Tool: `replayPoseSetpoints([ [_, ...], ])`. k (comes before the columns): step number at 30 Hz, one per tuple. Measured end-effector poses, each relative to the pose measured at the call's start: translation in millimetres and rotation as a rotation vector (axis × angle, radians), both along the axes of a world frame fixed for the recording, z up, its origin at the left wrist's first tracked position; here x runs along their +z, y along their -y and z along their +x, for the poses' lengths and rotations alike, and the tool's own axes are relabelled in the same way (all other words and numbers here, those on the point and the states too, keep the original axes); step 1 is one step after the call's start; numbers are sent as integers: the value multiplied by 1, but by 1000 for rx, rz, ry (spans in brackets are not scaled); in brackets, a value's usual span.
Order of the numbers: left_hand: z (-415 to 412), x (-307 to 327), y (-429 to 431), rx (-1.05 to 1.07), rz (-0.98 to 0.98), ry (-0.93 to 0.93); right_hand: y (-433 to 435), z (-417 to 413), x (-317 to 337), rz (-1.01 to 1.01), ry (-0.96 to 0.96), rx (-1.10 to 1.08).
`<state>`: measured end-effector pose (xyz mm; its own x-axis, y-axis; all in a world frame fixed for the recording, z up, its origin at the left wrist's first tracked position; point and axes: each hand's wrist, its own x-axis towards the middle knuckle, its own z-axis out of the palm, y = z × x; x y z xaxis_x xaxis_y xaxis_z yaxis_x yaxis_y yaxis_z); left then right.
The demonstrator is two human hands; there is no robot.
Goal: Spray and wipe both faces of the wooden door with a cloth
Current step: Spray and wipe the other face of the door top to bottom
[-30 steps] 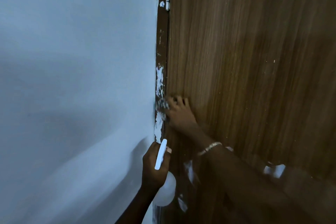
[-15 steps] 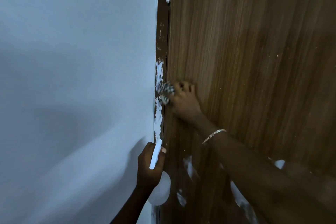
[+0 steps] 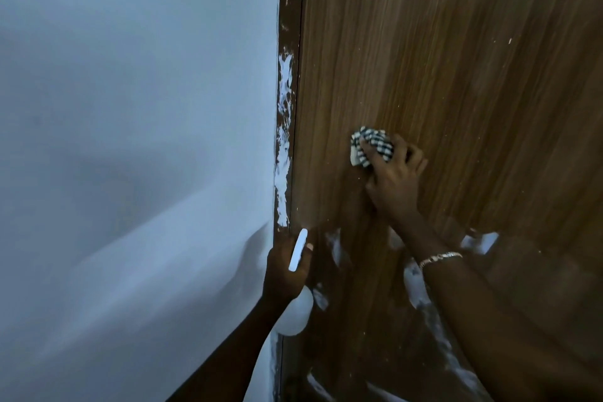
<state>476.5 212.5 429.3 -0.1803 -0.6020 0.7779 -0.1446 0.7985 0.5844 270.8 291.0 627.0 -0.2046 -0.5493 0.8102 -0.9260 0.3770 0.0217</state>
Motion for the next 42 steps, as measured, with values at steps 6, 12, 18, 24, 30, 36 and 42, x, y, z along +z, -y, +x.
replayPoseSetpoints([
  [6, 12, -8, 1, -69, 56, -51, 86, 60, -16, 223, -84, 60],
  [12, 30, -3, 4, -57, 130, -86, 28, 26, -169, 680, -330, 259],
  [18, 30, 4, 2, -95, 146, -72, 51, 29, -91, 112, -2, 0],
  [24, 18, -5, 3, -41, 155, -3, 36, 25, -164, 660, -397, 222],
  [30, 2, -22, -7, -133, 8, 39, -48, -39, -126, 278, -46, 59],
  [36, -13, -20, -13, -108, 145, 56, 2, -1, -122, 391, -119, 149],
  [42, -38, -13, -37, -118, 221, 114, -102, -73, -167, 379, -58, 78],
])
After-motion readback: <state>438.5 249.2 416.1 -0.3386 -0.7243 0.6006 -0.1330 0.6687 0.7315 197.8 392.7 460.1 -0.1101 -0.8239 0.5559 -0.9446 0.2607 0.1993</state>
